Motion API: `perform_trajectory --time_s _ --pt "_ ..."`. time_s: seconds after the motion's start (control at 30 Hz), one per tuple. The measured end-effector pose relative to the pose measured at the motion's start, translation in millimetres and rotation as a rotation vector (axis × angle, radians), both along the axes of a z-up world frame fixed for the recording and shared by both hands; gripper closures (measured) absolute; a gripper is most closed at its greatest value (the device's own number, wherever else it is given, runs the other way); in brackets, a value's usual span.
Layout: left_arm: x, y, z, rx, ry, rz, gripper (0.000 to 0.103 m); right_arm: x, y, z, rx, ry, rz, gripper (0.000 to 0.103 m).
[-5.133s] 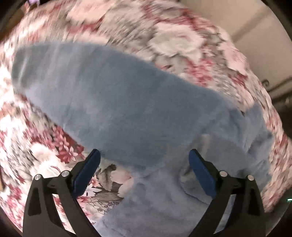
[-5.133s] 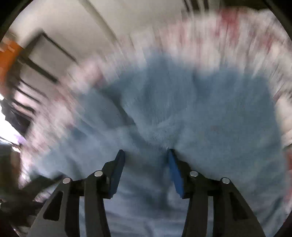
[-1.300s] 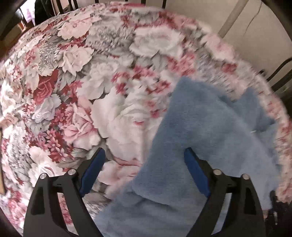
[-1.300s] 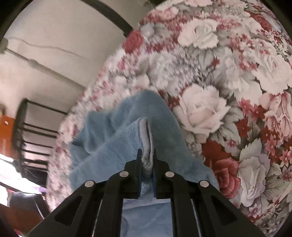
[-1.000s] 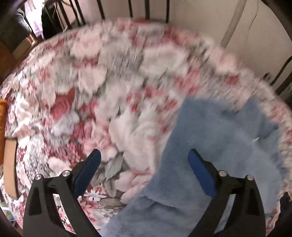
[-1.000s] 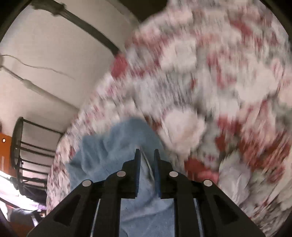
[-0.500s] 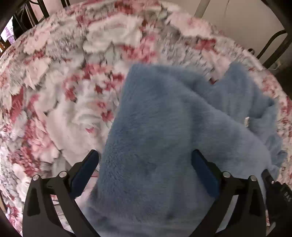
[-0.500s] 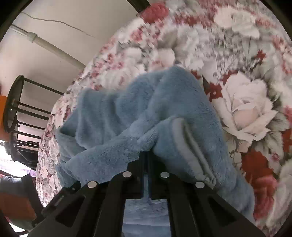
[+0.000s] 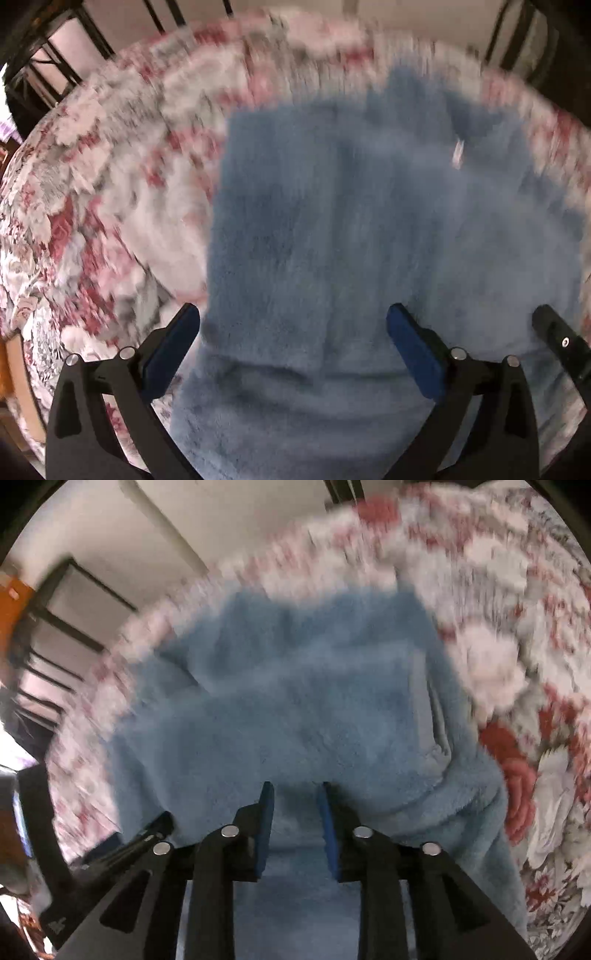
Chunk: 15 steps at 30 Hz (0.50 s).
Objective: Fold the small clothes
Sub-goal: 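Reposition the right tool over the folded jacket body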
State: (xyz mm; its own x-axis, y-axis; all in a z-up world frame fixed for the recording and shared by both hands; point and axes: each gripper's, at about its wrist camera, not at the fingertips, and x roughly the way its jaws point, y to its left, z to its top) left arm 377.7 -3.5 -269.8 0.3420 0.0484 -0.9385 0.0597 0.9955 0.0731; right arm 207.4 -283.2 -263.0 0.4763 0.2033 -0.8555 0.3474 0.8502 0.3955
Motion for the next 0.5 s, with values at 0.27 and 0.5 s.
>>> perform_trajectory --time_s 0.27,0.5 --pt "49 8 -16 -0.035 0.022 0.068 0.004 53 8 -22 -0.050 -0.013 0.021 0.076" --pt "33 8 -3 -0.039 -0.015 0.051 0.005 50 16 -11 -0.058 -0.048 0.016 0.073"
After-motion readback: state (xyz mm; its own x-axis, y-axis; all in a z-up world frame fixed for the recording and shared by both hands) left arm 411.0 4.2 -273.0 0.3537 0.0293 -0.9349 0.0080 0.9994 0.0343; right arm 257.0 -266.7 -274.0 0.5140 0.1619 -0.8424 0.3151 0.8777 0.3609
